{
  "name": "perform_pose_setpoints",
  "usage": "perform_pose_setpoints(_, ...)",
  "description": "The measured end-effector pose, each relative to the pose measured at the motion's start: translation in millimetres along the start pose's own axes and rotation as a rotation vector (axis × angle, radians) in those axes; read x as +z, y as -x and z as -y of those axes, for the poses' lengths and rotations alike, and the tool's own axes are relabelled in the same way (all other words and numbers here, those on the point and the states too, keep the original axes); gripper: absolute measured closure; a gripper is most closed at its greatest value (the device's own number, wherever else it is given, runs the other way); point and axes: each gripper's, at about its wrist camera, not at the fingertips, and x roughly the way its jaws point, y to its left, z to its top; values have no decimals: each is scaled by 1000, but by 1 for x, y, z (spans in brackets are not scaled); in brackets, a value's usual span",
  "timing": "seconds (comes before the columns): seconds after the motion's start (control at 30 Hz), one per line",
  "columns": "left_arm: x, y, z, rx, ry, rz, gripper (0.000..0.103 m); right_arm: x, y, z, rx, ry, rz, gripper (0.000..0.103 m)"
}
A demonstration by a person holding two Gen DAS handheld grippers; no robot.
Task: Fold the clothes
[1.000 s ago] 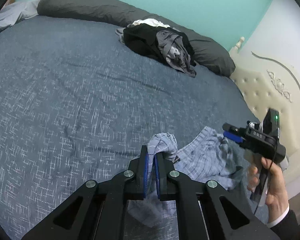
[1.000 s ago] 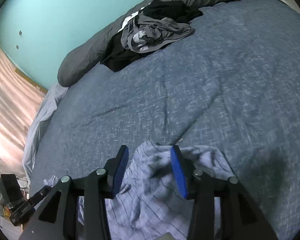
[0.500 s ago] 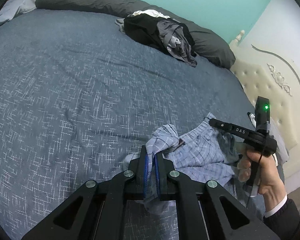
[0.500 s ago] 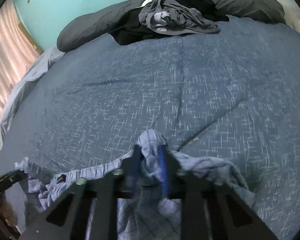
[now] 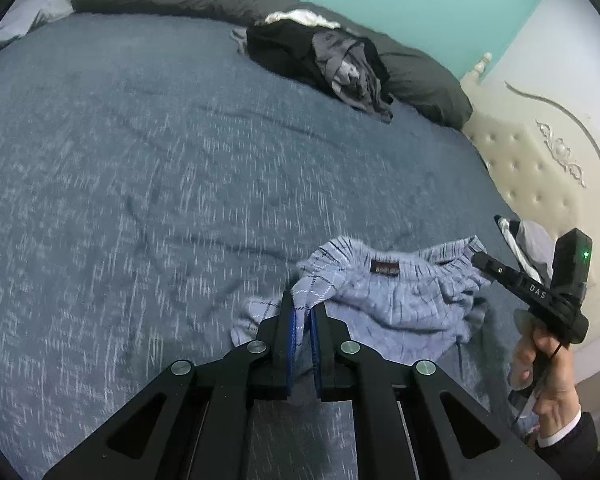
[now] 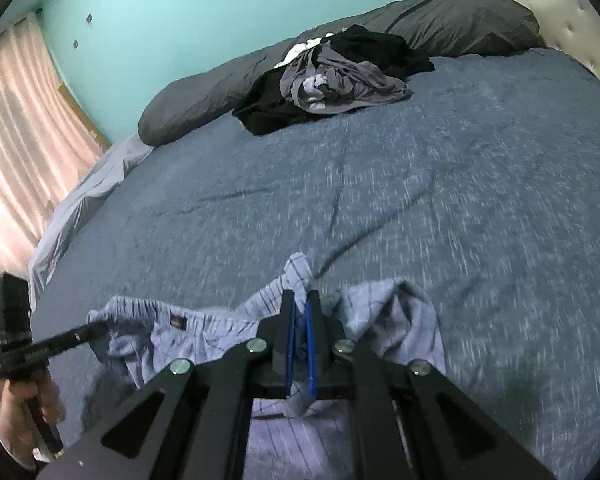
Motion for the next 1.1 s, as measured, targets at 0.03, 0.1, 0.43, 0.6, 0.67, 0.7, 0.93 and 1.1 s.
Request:
perform_pose_setpoints(0.03,-2,1,0,5,2,-5,96,-4,4,0,1,2,0,98)
perform_pose_setpoints(0.1,-4,4,-1,16,6,-13,92,-7,1,4,0,-4,-7,98)
perform_pose_setpoints(0.43,17,16,0,-33,76,81,44,-15,0,4,-3,18,-12,98)
perform_pose_setpoints(0.6,35,-1,-1,-28,101,89,43,-19,3,5,9,21,-12,98)
perform_pose_setpoints(0.67,40,-9,0,-13,92,86,41,-21,5,6,16,23,-10,98)
perform_pose_setpoints(0.7,43,-13,0,-5,87,85,41,-21,6,6,19,24,-9,98)
perform_pose_setpoints(0.93,59,-44,1,66,57,63,41,-20,8,7,37,23,-7,98)
perform_pose_setpoints(1.1,53,-60,0,97,14,18,71,-19,8,8,43,17,-6,98)
